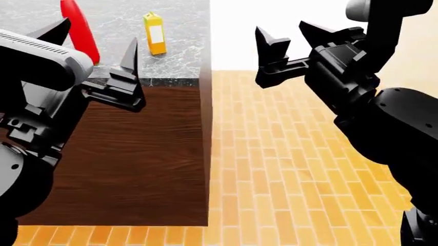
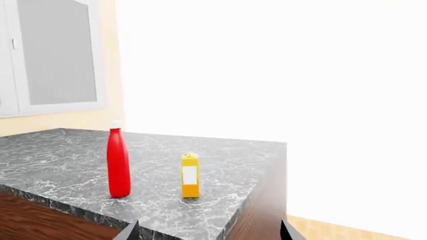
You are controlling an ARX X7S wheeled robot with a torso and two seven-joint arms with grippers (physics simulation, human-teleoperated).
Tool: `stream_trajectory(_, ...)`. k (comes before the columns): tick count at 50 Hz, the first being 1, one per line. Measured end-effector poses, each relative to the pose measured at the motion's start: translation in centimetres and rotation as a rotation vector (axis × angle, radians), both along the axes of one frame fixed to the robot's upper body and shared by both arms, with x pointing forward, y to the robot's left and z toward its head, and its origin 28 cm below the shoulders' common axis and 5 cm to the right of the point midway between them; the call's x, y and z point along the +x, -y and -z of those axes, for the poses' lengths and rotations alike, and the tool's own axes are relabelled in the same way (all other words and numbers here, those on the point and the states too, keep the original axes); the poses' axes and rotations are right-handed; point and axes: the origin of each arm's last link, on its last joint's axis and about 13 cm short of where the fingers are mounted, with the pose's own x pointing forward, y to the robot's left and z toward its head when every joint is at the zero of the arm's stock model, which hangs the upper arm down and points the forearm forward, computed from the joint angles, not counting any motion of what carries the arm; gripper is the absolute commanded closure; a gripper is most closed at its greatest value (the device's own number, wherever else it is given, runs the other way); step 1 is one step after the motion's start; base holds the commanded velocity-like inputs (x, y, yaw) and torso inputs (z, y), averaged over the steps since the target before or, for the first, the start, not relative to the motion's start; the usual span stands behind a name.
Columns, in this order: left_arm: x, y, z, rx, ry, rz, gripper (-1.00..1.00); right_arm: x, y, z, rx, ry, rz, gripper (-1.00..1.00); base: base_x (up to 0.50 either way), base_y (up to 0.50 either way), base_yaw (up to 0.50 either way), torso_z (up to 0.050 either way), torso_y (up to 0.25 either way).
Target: Move the drinks to the dining counter.
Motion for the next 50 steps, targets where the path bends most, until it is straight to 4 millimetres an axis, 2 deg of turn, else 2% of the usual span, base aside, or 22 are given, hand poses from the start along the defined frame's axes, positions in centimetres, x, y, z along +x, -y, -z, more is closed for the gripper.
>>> stream_trajectory(27,0.11,0.02,0.09,0.005,-0.003,0.01,-1.0,0.13,-0.28,-0.21,-0.01,0.011,-0.017,-1.0,-0.24,-0.5,0.0,0.0,0.0)
stream_trajectory(50,0.1,0.13,0.22,0.013,-0.006,0.014,-1.0,0.07,-0.19,0.16,-0.005,0.011,-0.019,-1.0,-0.08,-0.5,0.0,0.0,0.0)
